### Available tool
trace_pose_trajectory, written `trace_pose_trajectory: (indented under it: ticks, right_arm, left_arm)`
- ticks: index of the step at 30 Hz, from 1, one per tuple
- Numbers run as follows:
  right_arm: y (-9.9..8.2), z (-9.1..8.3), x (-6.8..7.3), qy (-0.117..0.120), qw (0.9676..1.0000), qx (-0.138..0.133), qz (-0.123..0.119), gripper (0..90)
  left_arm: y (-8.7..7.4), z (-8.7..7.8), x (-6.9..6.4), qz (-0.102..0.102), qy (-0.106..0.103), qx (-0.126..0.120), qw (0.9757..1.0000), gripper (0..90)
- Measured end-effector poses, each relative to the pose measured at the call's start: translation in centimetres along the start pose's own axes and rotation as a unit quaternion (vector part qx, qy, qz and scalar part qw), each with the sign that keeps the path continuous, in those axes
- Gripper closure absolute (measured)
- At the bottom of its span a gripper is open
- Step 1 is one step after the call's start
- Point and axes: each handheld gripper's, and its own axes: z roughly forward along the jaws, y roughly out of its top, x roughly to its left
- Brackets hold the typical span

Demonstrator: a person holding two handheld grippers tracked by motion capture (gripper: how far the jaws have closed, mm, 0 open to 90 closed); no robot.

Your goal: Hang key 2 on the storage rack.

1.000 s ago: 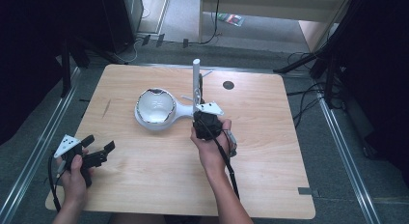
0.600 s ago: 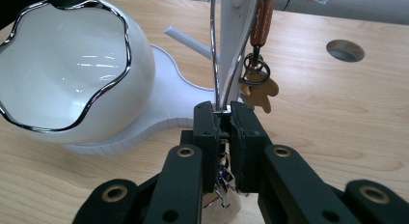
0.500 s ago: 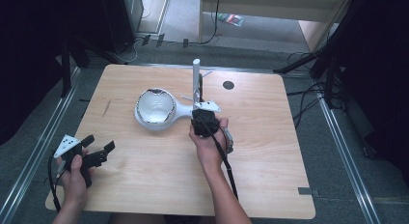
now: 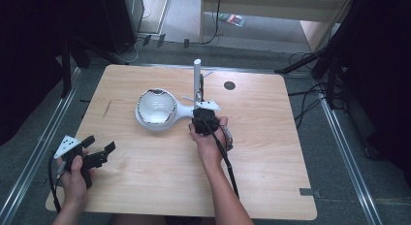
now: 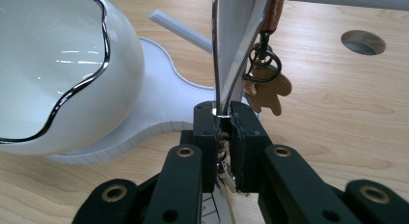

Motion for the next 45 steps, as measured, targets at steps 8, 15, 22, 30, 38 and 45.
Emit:
trace_pose_trajectory:
  ticks: [8, 15, 22, 30, 38, 45]
  right_arm:
    - [-0.3, 1.0, -0.3, 0.011, 0.9992, -0.037, -0.015, 58.2]
    - [-0.1, 0.0, -1.0, 0.036, 0.9967, -0.071, -0.014, 38.9]
    - [0.0, -2.4, -1.7, 0.057, 0.9952, -0.079, -0.01, 2.4]
    - [-0.4, -4.0, -3.0, 0.073, 0.9936, -0.086, -0.007, 0.0]
    - [-1.0, -5.5, -4.1, 0.06, 0.9935, -0.094, -0.022, 0.0]
    - [-1.4, -6.0, -5.0, 0.054, 0.9937, -0.095, -0.022, 0.0]
  left_arm:
    - [0.0, 0.0, 0.0, -0.001, 0.001, 0.0, 1.0, 6.9]
    - [0.0, 0.0, 0.0, 0.0, 0.001, 0.0, 1.0, 6.9]
    - [0.0, 0.0, 0.0, 0.0, 0.001, 0.0, 1.0, 6.9]
    - [0.0, 0.0, 0.0, 0.0, 0.001, -0.001, 1.0, 6.9]
    - [0.0, 0.0, 0.0, 0.0, 0.001, 0.0, 1.0, 7.0]
    - [0.0, 0.0, -0.1, 0.002, 0.0, 0.001, 1.0, 6.9]
